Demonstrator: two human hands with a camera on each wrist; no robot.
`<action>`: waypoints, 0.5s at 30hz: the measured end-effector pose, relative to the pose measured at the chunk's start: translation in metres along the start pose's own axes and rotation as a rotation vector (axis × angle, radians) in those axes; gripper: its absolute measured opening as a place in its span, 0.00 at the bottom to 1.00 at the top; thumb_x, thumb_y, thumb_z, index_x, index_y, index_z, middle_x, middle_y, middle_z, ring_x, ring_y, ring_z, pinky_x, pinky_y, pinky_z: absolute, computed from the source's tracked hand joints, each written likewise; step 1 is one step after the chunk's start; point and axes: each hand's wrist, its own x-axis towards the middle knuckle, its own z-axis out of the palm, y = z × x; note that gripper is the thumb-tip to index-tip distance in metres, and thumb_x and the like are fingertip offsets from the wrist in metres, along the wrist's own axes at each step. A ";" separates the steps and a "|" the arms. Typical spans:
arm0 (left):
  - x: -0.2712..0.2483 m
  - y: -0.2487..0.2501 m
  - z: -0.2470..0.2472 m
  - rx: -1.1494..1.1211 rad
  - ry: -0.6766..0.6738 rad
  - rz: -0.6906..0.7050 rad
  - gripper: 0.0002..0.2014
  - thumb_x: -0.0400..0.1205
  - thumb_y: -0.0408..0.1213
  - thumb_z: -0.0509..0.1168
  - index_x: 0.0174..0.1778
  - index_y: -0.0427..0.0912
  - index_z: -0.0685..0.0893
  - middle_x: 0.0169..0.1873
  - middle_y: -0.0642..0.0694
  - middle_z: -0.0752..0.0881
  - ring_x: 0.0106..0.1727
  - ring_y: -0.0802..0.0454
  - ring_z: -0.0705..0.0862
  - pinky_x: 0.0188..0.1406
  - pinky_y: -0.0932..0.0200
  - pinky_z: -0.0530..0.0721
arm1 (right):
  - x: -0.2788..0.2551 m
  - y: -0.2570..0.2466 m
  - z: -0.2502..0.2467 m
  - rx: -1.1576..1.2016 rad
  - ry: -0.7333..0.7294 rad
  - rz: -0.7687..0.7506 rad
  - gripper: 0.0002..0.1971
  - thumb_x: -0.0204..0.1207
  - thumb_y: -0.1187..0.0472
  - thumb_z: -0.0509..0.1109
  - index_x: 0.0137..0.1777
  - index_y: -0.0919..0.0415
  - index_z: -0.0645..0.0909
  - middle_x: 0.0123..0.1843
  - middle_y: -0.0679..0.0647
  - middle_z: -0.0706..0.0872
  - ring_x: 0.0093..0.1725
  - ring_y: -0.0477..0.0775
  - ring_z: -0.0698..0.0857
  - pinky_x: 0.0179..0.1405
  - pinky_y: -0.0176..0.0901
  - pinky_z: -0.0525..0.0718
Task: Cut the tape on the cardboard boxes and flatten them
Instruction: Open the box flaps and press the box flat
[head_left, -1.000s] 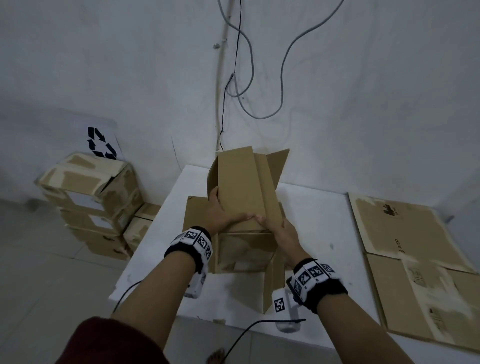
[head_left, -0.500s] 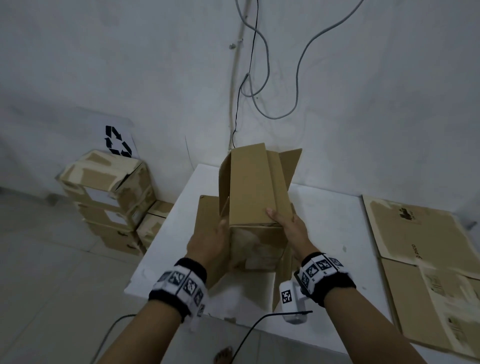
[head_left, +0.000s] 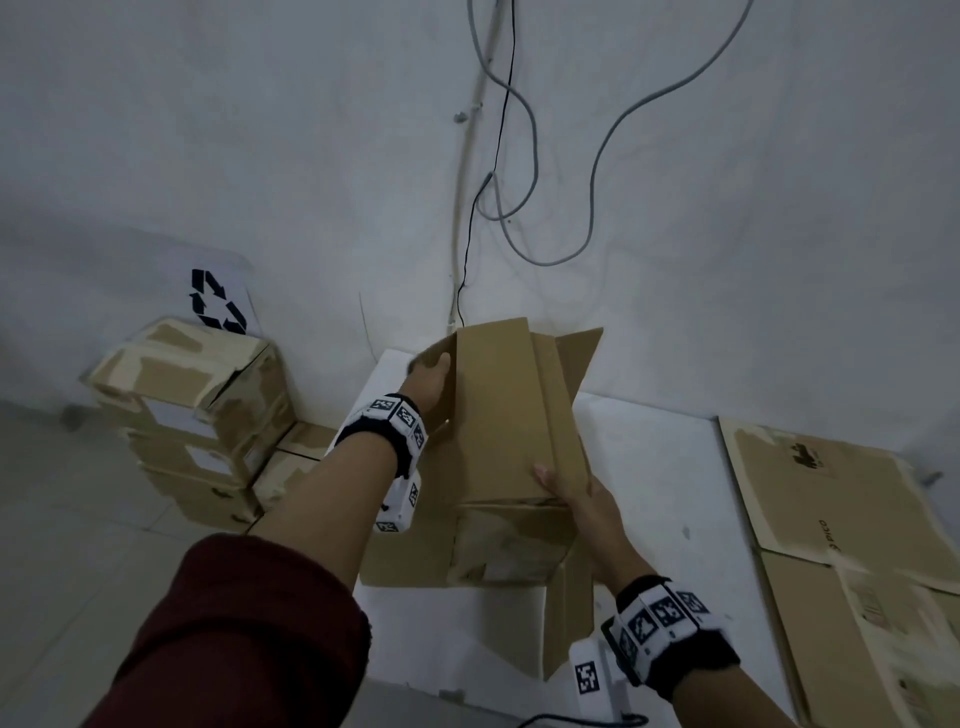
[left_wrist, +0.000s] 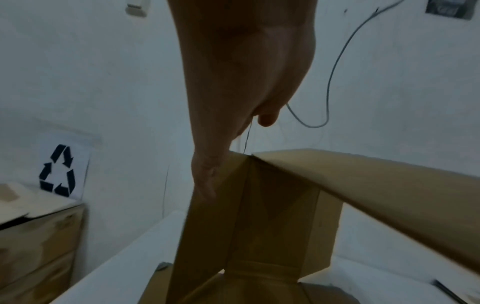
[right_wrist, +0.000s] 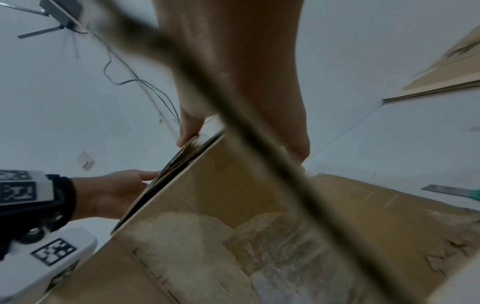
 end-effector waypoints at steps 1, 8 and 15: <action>0.006 0.002 -0.004 0.028 0.065 0.014 0.32 0.88 0.50 0.53 0.84 0.36 0.55 0.81 0.36 0.62 0.80 0.39 0.65 0.74 0.49 0.66 | 0.001 0.001 0.000 0.002 -0.003 0.001 0.27 0.64 0.42 0.81 0.63 0.49 0.83 0.55 0.44 0.91 0.55 0.45 0.89 0.56 0.42 0.85; -0.015 0.022 0.003 0.070 -0.370 -0.050 0.36 0.85 0.59 0.54 0.84 0.41 0.53 0.80 0.47 0.63 0.79 0.49 0.63 0.71 0.55 0.66 | 0.035 -0.010 0.008 -0.032 -0.005 0.056 0.25 0.61 0.35 0.82 0.56 0.41 0.82 0.55 0.40 0.90 0.56 0.44 0.88 0.54 0.41 0.84; 0.003 -0.046 0.028 0.702 -0.331 0.112 0.66 0.69 0.70 0.68 0.79 0.48 0.22 0.84 0.38 0.50 0.81 0.39 0.63 0.78 0.47 0.60 | 0.097 -0.009 0.022 -0.257 0.125 0.048 0.43 0.58 0.18 0.70 0.65 0.48 0.70 0.64 0.43 0.80 0.62 0.48 0.82 0.67 0.52 0.81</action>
